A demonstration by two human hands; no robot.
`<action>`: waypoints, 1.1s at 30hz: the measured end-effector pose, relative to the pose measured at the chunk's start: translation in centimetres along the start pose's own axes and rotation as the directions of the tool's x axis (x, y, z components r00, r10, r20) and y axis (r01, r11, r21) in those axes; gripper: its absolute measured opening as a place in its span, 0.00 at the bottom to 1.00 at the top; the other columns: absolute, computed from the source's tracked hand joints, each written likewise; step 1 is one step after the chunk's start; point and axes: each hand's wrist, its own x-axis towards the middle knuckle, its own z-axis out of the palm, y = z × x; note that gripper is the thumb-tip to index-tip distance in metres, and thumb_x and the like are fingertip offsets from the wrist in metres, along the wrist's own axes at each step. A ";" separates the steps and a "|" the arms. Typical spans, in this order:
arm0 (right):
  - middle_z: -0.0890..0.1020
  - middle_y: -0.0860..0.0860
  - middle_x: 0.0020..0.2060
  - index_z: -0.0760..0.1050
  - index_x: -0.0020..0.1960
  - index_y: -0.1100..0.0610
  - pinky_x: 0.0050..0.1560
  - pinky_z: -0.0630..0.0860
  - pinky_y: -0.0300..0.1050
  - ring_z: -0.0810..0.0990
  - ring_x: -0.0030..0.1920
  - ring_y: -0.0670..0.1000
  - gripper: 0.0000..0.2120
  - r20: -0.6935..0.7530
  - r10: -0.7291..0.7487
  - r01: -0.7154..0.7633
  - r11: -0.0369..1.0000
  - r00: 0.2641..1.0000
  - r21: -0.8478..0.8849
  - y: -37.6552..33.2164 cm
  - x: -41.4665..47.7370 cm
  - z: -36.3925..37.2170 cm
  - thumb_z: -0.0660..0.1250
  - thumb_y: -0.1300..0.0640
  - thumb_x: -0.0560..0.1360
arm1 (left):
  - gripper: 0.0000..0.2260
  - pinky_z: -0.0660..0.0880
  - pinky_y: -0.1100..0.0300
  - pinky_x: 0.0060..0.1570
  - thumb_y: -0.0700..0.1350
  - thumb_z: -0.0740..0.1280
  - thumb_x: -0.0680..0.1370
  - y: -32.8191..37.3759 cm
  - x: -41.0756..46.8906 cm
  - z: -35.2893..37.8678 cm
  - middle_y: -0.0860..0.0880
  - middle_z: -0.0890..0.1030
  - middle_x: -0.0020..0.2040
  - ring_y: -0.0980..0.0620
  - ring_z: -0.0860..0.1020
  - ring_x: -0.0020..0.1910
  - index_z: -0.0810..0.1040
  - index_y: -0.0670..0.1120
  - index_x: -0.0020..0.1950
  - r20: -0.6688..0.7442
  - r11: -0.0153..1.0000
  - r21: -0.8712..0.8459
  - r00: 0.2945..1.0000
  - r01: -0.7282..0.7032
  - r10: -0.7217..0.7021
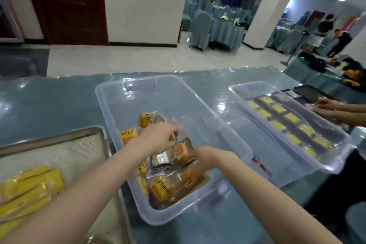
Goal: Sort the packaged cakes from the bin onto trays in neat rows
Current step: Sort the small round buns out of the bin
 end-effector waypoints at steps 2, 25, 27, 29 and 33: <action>0.78 0.44 0.61 0.73 0.66 0.43 0.62 0.75 0.50 0.77 0.60 0.51 0.34 0.091 -0.068 0.068 0.998 0.993 0.008 0.9 2.0 -0.2 0.76 0.42 0.61 | 0.10 0.64 0.59 0.34 0.47 0.63 0.77 0.2 0.9 0.6 0.55 0.73 0.42 0.53 0.72 0.42 0.75 0.52 0.57 0.020 0.999 -0.001 0.999 0.040 -0.040; 0.80 0.46 0.47 0.79 0.58 0.52 0.48 0.75 0.42 0.78 0.47 0.49 0.16 0.070 -0.425 0.428 0.903 0.903 -0.035 2.7 7.8 -1.6 0.73 0.58 0.70 | 0.14 0.77 0.60 0.51 0.53 0.70 0.73 -1.9 2.2 3.5 0.57 0.80 0.52 0.58 0.78 0.50 0.76 0.56 0.58 0.176 0.842 -0.286 0.889 0.458 -0.424; 0.78 0.44 0.46 0.79 0.60 0.51 0.47 0.71 0.37 0.76 0.46 0.46 0.19 -0.110 -0.399 0.412 0.898 0.910 0.155 3.3 7.6 -3.0 0.74 0.55 0.70 | 0.28 0.74 0.61 0.58 0.54 0.75 0.69 -1.8 2.0 3.3 0.58 0.76 0.61 0.58 0.75 0.59 0.71 0.55 0.67 0.281 0.791 -0.395 0.881 0.468 -0.381; 0.78 0.44 0.46 0.79 0.60 0.51 0.44 0.71 0.33 0.77 0.46 0.44 0.20 -0.238 -0.378 0.436 0.856 0.895 0.280 3.3 7.3 -3.7 0.76 0.53 0.69 | 0.41 0.71 0.56 0.65 0.57 0.78 0.63 -1.5 2.0 3.3 0.58 0.71 0.68 0.57 0.70 0.66 0.65 0.56 0.73 0.366 0.783 -0.416 0.873 0.463 -0.322; 0.81 0.47 0.47 0.79 0.57 0.54 0.50 0.81 0.45 0.80 0.51 0.49 0.21 -0.382 -0.252 0.453 0.609 0.889 0.651 2.0 7.1 -3.9 0.79 0.57 0.66 | 0.48 0.76 0.54 0.60 0.61 0.80 0.57 -1.0 2.4 3.6 0.58 0.72 0.66 0.55 0.73 0.63 0.61 0.59 0.72 0.271 0.784 -0.455 0.905 0.422 -0.329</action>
